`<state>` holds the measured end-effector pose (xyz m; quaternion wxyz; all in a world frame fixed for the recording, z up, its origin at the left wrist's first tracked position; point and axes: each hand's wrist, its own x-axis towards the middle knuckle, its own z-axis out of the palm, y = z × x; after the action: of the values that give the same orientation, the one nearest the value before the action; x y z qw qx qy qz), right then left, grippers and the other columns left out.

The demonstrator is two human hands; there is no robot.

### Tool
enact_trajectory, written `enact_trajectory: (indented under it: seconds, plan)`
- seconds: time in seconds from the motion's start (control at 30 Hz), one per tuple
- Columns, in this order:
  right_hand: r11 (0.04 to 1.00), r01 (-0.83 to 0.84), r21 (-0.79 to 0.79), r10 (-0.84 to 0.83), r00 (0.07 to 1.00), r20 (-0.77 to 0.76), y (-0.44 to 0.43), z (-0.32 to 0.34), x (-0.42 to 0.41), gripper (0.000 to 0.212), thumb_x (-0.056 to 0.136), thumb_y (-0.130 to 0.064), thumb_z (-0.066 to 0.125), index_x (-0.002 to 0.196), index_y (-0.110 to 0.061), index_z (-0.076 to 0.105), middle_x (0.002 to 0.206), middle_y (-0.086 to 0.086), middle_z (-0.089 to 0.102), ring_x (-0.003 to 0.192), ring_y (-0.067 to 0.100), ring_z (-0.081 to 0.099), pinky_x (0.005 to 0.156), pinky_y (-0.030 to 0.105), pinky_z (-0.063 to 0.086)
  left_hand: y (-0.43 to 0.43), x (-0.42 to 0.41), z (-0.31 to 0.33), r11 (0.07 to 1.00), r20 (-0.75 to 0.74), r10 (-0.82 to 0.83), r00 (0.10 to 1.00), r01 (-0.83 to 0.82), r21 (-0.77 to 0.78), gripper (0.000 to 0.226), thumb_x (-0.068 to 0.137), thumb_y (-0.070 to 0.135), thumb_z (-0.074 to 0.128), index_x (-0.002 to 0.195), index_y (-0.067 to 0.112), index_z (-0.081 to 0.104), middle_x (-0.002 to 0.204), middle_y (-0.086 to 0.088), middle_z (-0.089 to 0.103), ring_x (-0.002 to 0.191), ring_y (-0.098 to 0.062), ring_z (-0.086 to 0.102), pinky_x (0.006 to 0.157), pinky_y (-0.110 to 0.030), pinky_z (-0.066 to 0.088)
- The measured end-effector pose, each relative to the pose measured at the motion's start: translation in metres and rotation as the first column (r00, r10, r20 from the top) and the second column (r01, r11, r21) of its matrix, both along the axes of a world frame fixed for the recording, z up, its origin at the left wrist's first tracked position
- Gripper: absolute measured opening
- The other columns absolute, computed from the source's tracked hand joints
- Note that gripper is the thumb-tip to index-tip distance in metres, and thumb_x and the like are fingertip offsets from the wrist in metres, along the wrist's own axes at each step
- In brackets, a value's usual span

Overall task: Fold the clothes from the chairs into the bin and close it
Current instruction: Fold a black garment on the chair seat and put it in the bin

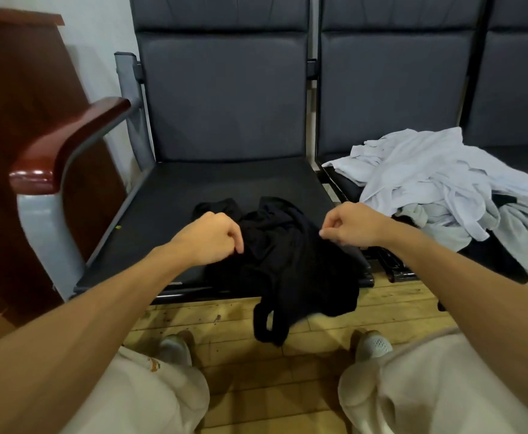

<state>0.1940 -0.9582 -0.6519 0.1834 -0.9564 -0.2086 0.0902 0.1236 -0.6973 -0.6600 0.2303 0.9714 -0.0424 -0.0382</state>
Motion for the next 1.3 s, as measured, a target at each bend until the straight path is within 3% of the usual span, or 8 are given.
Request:
enact_trajectory:
  seconds: [0.1, 0.23, 0.47, 0.77, 0.9, 1.0, 1.17, 1.3]
  plan:
    - [0.985, 0.104, -0.135, -0.103, 0.995, 0.014, 0.001, -0.012, 0.008, 0.029, 0.090, -0.036, 0.064, 0.107, -0.013, 0.067, 0.106, 0.003, 0.067, 0.102, 0.021, 0.061, 0.089, 0.031, 0.048, 0.011, 0.011, -0.014, 0.987, -0.048, 0.123, 0.991, -0.118, 0.112, 0.010, 0.094, 0.019, 0.049, 0.092, 0.025, 0.056, 0.116, 0.000, 0.049, 0.088, -0.017, 0.056, 0.086, -0.038, 0.050]
    - [0.971, 0.172, -0.166, -0.188, 0.979, -0.082, 0.008, -0.020, 0.016, 0.040, 0.086, -0.046, 0.067, 0.102, -0.009, 0.063, 0.105, 0.007, 0.063, 0.102, 0.025, 0.060, 0.085, 0.031, 0.047, 0.009, 0.021, -0.026, 0.949, -0.284, 0.255, 0.924, -0.182, 0.258, 0.074, 0.089, 0.060, 0.054, 0.137, 0.008, 0.035, 0.143, -0.011, 0.027, 0.125, -0.031, 0.043, 0.102, -0.043, 0.041]
    - [0.953, 0.282, 0.110, -0.256, 0.944, -0.207, 0.032, -0.019, 0.031, 0.029, 0.093, -0.020, 0.054, 0.067, -0.009, 0.049, 0.073, 0.006, 0.053, 0.071, 0.024, 0.054, 0.062, 0.029, 0.039, 0.009, 0.036, -0.027, 0.981, -0.233, 0.196, 0.953, -0.191, 0.044, 0.016, 0.096, 0.024, 0.056, 0.099, 0.014, 0.044, 0.099, -0.002, 0.054, 0.082, -0.014, 0.052, 0.063, -0.025, 0.040]
    - [0.485, 0.541, 0.687, -0.643, 0.753, -0.140, 0.013, -0.023, 0.060, 0.036, 0.093, -0.010, 0.049, 0.061, -0.017, 0.035, 0.059, 0.002, 0.032, 0.057, 0.016, 0.032, 0.055, 0.029, 0.029, 0.032, 0.039, -0.018, 0.784, 0.176, 0.600, 0.780, -0.531, -0.321, 0.024, 0.091, -0.006, 0.043, 0.102, 0.015, 0.045, 0.113, -0.007, 0.036, 0.076, -0.019, 0.044, 0.070, -0.031, 0.035]
    - [0.266, 0.597, 0.757, -0.670, 0.679, -0.301, 0.001, -0.023, 0.062, 0.021, 0.084, -0.013, 0.056, 0.104, -0.009, 0.060, 0.101, 0.014, 0.062, 0.092, 0.027, 0.061, 0.080, 0.035, 0.052, 0.051, 0.034, -0.021, 0.732, 0.209, 0.676, 0.707, -0.612, -0.300, 0.031, 0.091, -0.009, 0.041, 0.115, 0.009, 0.047, 0.126, -0.014, 0.036, 0.084, -0.026, 0.043, 0.077, -0.036, 0.035]
    - [0.343, 0.619, 0.707, -0.559, 0.739, -0.376, 0.001, -0.023, 0.053, 0.046, 0.081, -0.008, 0.060, 0.126, -0.011, 0.051, 0.114, 0.013, 0.059, 0.103, 0.028, 0.060, 0.085, 0.038, 0.052, 0.054, 0.031, -0.025, 0.764, 0.120, 0.637, 0.762, -0.603, -0.227, 0.036, 0.094, -0.002, 0.044, 0.128, 0.009, 0.042, 0.134, -0.014, 0.030, 0.082, -0.025, 0.046, 0.079, -0.038, 0.039]
    - [0.865, 0.426, 0.263, -0.446, 0.895, 0.017, 0.010, -0.023, 0.035, 0.062, 0.085, -0.015, 0.062, 0.142, -0.017, 0.037, 0.131, 0.014, 0.050, 0.121, 0.034, 0.048, 0.098, 0.037, 0.039, 0.041, 0.023, -0.025, 0.870, 0.244, 0.454, 0.857, -0.485, 0.085, 0.053, 0.087, 0.014, 0.062, 0.135, 0.014, 0.039, 0.136, -0.009, 0.025, 0.122, -0.029, 0.033, 0.105, -0.039, 0.030]
    - [0.924, 0.373, -0.079, -0.342, 0.903, 0.261, 0.017, -0.019, 0.025, 0.069, 0.083, -0.024, 0.063, 0.145, -0.028, 0.033, 0.148, 0.016, 0.023, 0.138, 0.037, 0.019, 0.111, 0.045, 0.026, 0.027, 0.017, -0.018, 0.989, 0.340, 0.146, 0.929, -0.149, -0.018, 0.028, 0.085, 0.004, 0.059, 0.109, 0.018, 0.060, 0.110, -0.002, 0.047, 0.103, -0.019, 0.048, 0.097, -0.032, 0.041]
